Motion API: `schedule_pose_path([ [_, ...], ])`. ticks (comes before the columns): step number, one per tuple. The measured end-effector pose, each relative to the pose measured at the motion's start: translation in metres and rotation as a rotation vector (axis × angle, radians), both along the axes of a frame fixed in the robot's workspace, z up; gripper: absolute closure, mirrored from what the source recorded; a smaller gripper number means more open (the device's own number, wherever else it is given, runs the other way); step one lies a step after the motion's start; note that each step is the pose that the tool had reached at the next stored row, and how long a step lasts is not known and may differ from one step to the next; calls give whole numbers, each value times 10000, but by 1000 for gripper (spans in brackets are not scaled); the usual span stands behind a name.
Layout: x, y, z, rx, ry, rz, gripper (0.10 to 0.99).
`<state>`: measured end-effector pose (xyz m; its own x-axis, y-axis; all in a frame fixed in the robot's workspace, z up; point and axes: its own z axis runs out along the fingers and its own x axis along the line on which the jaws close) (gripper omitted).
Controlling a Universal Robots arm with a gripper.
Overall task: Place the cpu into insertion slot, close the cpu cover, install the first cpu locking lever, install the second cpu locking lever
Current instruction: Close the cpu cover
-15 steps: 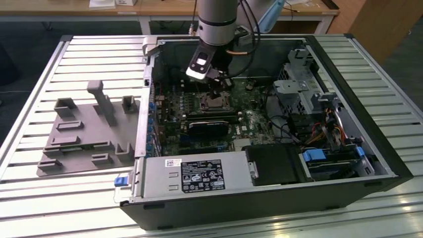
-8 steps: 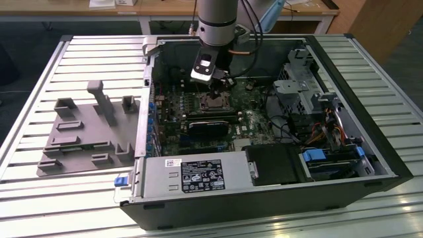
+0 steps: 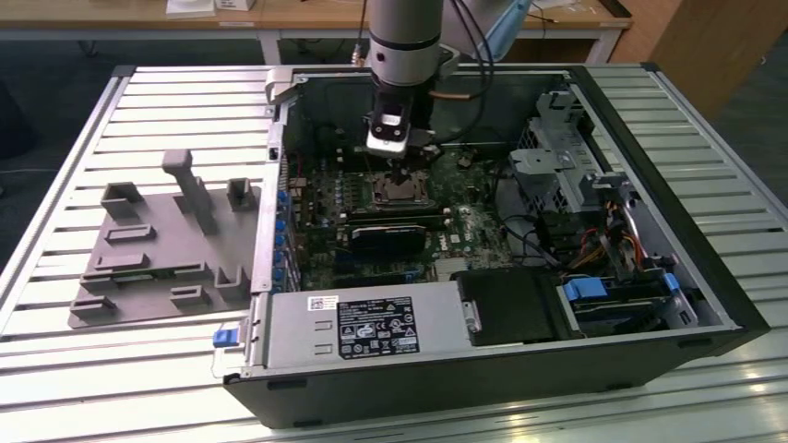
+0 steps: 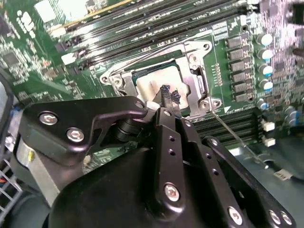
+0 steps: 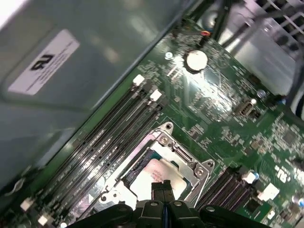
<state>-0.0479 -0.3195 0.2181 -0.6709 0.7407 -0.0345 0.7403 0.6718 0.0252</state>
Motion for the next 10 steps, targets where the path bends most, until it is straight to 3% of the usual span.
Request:
schedule_pose_path([
  [10, 0, 0, -2, -8, 0, 1826, 984],
])
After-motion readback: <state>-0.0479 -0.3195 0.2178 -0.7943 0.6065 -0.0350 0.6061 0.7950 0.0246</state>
